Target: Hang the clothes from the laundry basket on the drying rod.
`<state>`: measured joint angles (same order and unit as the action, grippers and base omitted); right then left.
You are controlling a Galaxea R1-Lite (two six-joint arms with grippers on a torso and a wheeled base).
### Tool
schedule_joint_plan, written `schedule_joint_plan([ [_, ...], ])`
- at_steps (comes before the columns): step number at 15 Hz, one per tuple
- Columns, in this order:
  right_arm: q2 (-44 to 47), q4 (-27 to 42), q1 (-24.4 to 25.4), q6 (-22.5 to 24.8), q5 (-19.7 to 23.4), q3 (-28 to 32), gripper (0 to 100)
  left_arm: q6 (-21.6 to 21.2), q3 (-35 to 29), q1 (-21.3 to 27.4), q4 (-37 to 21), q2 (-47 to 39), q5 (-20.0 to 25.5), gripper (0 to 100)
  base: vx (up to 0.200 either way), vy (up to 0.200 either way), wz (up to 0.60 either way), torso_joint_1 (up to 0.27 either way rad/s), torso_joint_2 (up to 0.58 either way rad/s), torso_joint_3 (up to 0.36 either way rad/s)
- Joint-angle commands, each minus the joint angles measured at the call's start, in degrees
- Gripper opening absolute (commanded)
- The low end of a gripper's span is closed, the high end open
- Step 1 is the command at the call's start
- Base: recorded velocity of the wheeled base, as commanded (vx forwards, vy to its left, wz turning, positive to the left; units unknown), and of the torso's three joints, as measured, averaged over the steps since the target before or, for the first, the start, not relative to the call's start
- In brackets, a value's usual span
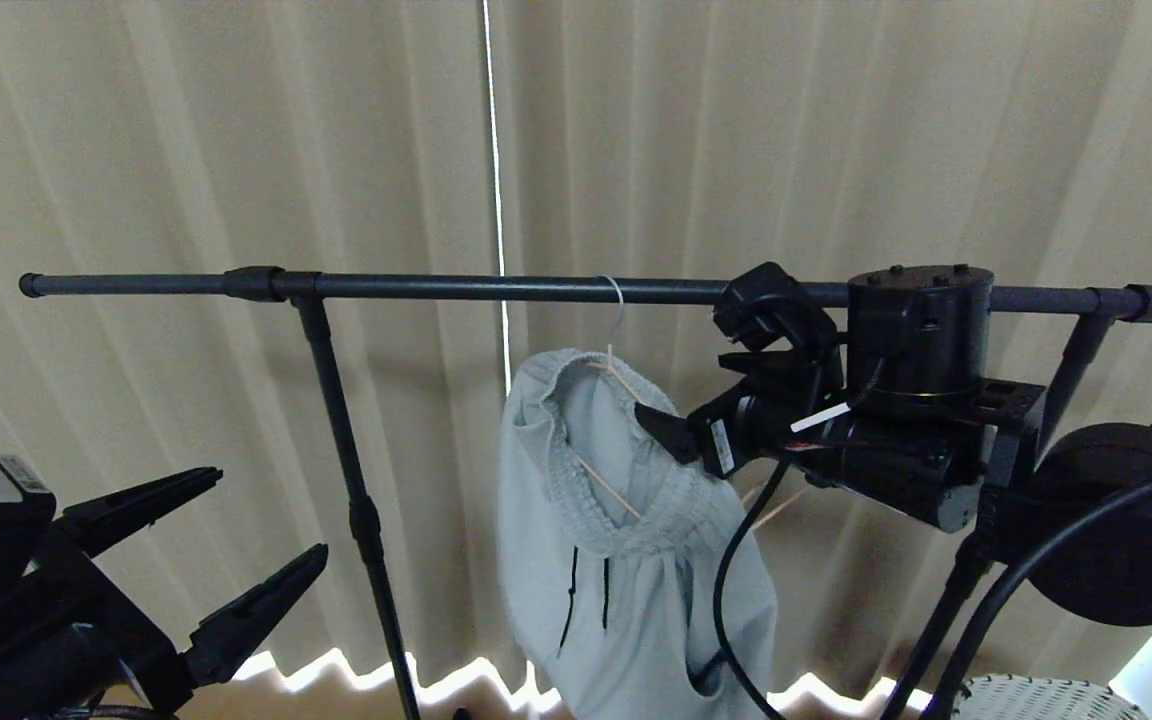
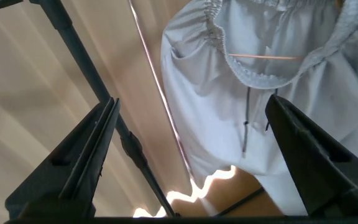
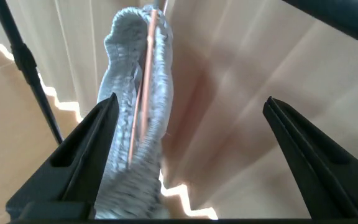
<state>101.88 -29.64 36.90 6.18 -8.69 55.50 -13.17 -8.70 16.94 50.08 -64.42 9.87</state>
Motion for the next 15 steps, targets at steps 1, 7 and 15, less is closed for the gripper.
schedule_joint_plan([
  [1,-3.44,-0.34,-0.16,-0.03,-0.01,-0.92,100,-0.02,-0.17,-0.16,0.02,0.08,-0.03,100,0.000,0.000,0.00,0.000,0.00,0.000],
  [7,-18.82,0.54,-6.75,0.24,-0.62,-13.58,100,0.07,0.53,-1.21,0.02,0.08,-0.12,100,0.000,0.000,0.00,0.000,0.00,0.000],
  [15,-33.32,0.90,-24.68,-0.12,-0.19,-29.58,100,-0.11,3.17,-4.55,0.02,0.25,-0.03,100,0.000,0.000,0.00,0.000,0.00,0.000],
])
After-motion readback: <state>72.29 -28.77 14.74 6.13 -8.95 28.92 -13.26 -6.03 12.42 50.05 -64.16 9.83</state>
